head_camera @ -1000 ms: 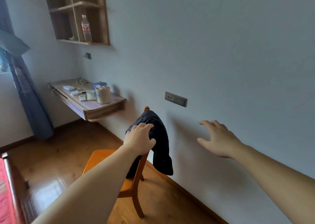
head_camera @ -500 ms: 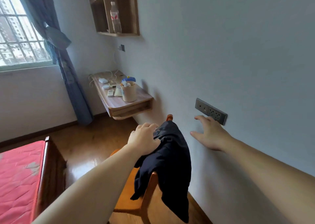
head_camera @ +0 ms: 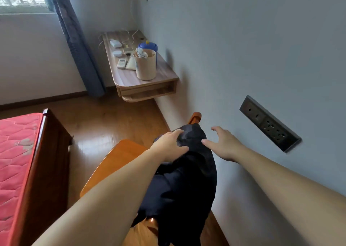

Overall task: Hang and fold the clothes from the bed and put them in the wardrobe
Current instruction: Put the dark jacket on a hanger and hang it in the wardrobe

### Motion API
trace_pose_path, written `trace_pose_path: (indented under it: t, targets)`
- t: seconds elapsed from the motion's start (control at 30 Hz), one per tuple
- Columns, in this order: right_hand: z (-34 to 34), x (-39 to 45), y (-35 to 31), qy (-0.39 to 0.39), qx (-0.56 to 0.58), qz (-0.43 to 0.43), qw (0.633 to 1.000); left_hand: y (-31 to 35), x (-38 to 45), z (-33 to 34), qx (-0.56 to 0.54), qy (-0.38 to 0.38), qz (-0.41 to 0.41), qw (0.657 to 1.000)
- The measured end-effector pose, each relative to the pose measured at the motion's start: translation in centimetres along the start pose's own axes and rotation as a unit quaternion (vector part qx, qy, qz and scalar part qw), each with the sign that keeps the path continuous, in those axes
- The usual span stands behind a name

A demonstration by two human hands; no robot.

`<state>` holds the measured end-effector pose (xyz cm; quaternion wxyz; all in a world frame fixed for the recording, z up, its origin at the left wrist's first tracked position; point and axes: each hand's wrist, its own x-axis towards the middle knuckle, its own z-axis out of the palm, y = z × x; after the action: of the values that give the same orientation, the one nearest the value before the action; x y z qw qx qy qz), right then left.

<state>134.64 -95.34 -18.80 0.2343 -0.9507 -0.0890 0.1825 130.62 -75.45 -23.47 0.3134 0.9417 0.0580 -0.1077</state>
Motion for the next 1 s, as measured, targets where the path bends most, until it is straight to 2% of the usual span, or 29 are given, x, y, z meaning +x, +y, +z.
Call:
trace_pose_path:
  t: [0.13, 0.23, 0.3, 0.37, 0.43, 0.53, 0.7, 0.83, 0.9, 1.0]
  targets:
    - [2.8, 3.1, 0.6, -0.099, 0.104, 0.036, 0.989, -1.2, 0.7, 1.3, -0.063, -0.076, -0.059, 0.993]
    - [5.0, 5.0, 0.9, -0.159, 0.172, 0.030, 0.972, -1.9, 0.0, 1.5, -0.134, -0.116, -0.096, 0.979]
    - [6.2, 5.8, 0.9, -0.143, 0.175, 0.020, 0.974, -2.0, -0.9, 2.0, -0.149, -0.139, -0.098, 0.974]
    - [6.7, 6.0, 1.0, -0.092, 0.105, -0.007, 0.990, -1.8, -1.7, 3.0, -0.136, -0.141, -0.093, 0.976]
    - [6.3, 5.9, 1.0, -0.048, 0.038, -0.050, 0.997, -1.3, -2.0, 3.7, -0.112, -0.112, -0.096, 0.983]
    - [4.8, 5.8, 0.9, -0.063, 0.024, -0.077, 0.995, 0.0, -2.4, 3.9, -0.079, -0.056, -0.090, 0.991]
    - [1.4, 5.8, -1.7, -0.165, 0.190, -0.027, 0.967, 1.7, -3.7, 2.4, -0.078, 0.031, -0.046, 0.995]
    - [-1.4, 5.3, -4.5, -0.215, 0.274, -0.042, 0.936, 2.1, -4.8, 0.3, -0.109, 0.163, -0.016, 0.980]
    - [-2.5, 4.8, -5.4, -0.205, 0.269, -0.086, 0.937, 1.8, -5.2, -0.8, -0.114, 0.216, -0.008, 0.970]
    - [-3.8, 3.9, -5.3, -0.150, 0.228, -0.218, 0.937, 0.8, -5.5, -3.5, -0.156, 0.291, -0.050, 0.943]
